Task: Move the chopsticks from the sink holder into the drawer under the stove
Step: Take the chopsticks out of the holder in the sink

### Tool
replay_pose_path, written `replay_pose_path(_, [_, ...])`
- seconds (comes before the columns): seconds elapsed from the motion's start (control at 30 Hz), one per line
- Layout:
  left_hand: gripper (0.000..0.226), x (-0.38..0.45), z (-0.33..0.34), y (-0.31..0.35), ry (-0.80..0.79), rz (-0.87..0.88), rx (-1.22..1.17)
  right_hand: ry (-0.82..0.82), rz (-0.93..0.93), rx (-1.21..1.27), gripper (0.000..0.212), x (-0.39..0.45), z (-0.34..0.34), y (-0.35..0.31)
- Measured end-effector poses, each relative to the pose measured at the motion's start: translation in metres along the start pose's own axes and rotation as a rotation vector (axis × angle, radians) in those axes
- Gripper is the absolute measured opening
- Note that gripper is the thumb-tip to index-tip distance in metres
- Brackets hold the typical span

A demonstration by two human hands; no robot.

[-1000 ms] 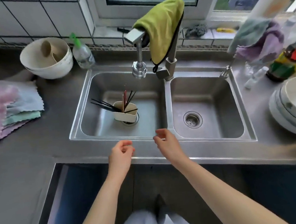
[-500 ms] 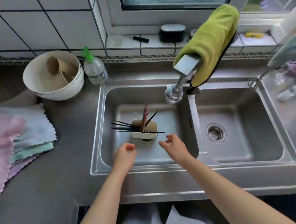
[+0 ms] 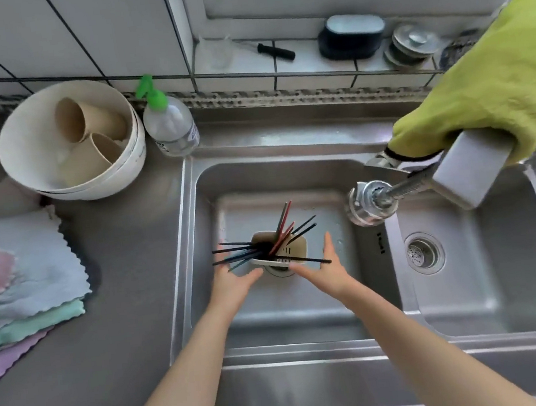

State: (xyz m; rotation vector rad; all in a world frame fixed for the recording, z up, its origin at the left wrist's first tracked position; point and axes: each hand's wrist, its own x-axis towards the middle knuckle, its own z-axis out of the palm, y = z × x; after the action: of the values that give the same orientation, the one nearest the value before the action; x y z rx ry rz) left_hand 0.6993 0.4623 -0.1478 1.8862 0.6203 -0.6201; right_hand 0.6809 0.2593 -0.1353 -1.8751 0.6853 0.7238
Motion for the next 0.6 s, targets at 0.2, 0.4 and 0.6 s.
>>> replay_pose_path(0.2, [0.087,0.015,0.013,0.013,0.032,0.238,-0.216,-0.009,-0.145,0.098,0.128,0.030,0.003,-0.019])
replay_pose_path(0.4, [0.074,0.031,0.025,0.024,0.007,0.265,-0.410,-0.087,-0.276,0.309,0.100,0.048,0.005,-0.043])
replay_pose_path(0.6, [0.023,0.043,0.037,0.032,0.116,0.242,-0.385,-0.034,-0.308,0.329,0.048,0.059,0.017,-0.053])
